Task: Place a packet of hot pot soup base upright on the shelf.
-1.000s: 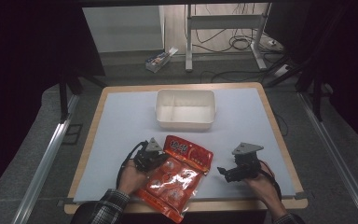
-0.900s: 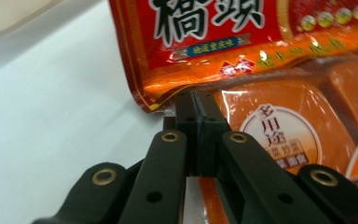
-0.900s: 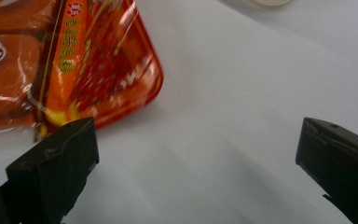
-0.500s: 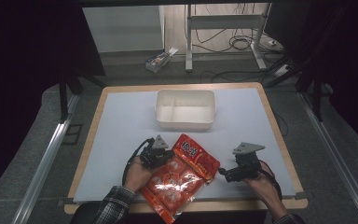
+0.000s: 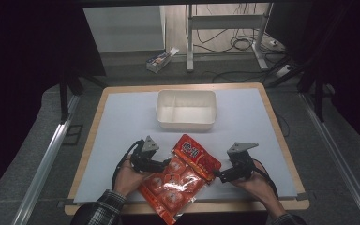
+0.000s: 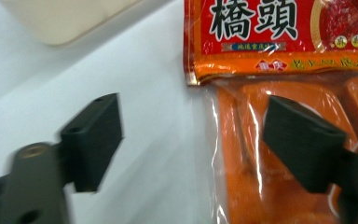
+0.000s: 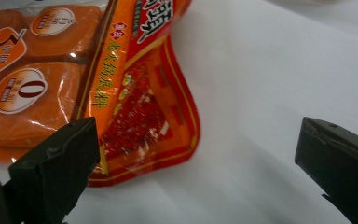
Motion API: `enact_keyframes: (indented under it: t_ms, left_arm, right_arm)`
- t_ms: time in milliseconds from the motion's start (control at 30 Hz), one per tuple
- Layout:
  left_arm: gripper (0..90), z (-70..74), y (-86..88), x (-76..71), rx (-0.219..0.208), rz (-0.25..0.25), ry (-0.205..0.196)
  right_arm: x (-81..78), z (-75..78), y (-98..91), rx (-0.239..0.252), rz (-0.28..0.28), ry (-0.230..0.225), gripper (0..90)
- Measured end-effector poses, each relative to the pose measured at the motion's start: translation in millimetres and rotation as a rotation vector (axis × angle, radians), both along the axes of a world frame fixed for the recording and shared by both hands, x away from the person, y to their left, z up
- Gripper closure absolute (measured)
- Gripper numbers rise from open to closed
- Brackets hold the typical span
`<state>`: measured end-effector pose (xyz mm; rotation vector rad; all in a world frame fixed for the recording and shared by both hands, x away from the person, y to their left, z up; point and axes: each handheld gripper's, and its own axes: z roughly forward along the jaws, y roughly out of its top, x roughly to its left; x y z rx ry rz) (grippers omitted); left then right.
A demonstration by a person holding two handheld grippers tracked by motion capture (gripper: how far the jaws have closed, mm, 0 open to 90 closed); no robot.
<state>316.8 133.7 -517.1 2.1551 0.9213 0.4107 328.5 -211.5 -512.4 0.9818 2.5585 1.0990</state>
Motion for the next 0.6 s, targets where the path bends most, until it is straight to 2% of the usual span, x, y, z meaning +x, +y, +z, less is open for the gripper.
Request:
enact_keyframes:
  t_ms: [100,200,433,600]
  left_arm:
    - [10.3,0.6,5.2,-5.7,-0.021,0.003,0.020]
    - [8.7,0.9,7.0,-10.7,-0.016,-0.003,0.019]
    - [8.2,-0.6,9.6,-32.2,0.045,-0.013,-0.008]
    - [8.2,0.4,17.7,-43.0,0.050,-0.002,-0.029]
  right_arm:
    - [1.6,0.4,4.3,0.005,0.010,0.008,3.6]
    - [4.0,-0.5,7.1,0.005,0.019,0.018,6.3]
    - [14.7,-7.2,20.2,0.026,0.062,0.076,18.1]
    - [23.7,-11.9,33.6,0.021,0.107,0.097,24.9]
